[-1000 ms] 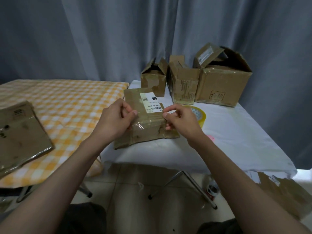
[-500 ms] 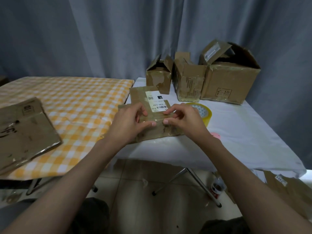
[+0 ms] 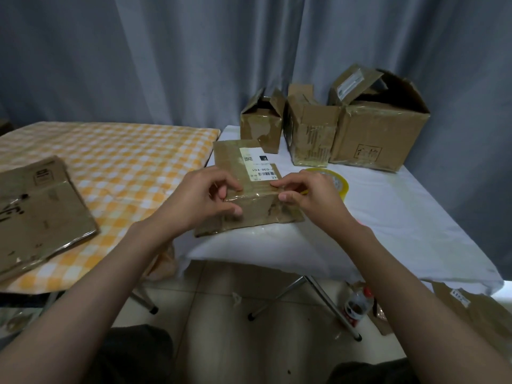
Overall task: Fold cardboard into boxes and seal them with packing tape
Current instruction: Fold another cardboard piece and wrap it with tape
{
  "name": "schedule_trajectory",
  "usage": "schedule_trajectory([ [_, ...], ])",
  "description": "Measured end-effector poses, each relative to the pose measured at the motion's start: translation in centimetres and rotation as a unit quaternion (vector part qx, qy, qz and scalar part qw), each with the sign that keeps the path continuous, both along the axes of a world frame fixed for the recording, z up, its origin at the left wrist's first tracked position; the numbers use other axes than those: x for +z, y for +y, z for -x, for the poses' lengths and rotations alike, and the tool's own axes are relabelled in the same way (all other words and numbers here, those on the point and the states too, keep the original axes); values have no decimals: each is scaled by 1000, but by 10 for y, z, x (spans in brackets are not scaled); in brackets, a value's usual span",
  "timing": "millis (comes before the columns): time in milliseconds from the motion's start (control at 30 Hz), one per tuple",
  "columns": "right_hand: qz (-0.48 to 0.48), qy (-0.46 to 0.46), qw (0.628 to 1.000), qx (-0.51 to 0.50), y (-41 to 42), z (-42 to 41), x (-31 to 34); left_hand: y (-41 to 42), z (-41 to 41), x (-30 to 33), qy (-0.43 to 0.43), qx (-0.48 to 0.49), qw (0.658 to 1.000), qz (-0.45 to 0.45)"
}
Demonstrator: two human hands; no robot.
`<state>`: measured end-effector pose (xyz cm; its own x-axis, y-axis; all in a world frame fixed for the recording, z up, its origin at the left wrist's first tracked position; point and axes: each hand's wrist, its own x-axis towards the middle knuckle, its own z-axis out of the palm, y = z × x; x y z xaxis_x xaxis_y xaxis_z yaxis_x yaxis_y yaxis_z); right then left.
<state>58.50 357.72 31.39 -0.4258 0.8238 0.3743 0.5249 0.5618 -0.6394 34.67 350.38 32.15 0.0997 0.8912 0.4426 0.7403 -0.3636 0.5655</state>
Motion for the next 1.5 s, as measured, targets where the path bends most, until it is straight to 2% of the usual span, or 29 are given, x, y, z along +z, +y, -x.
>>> schedule_trajectory([
  [100,16,15,1000,2,1,1,0,-2,2,1,12,-4,1000,-4],
  [267,-46,-7,999,-21,-1,7,-8,-2,-5,-8,106,-11,992,-66],
  [333,-36,-5,999,-13,-2,6,-7,-3,-6,-9,88,-13,994,-59],
  [467,19,-3,1000,15,-1,-4,2,-3,8,-4,-5,-44,999,18],
  [533,54,2,998,43,-1,-9,4,-3,20,-1,14,-68,997,41],
  [633,38,-8,999,38,0,-8,6,-2,23,0,49,-68,996,17],
  [767,27,2,999,30,2,-5,5,4,15,-2,40,-62,997,-18],
  [933,12,-20,999,44,3,-6,8,8,15,-12,21,-63,998,-17],
  [1133,33,3,999,41,5,-4,8,14,7,-16,92,-48,993,-53],
  [1267,12,20,1000,16,7,4,2,20,-12,-25,47,-17,998,-27],
  [1333,9,26,1000,14,6,4,1,22,-21,-28,66,-20,997,-18],
  [1400,7,29,999,13,5,2,-1,26,-29,-31,92,-20,994,-48],
  [1500,16,41,999,14,2,1,-1,28,-43,-34,139,18,988,-61],
])
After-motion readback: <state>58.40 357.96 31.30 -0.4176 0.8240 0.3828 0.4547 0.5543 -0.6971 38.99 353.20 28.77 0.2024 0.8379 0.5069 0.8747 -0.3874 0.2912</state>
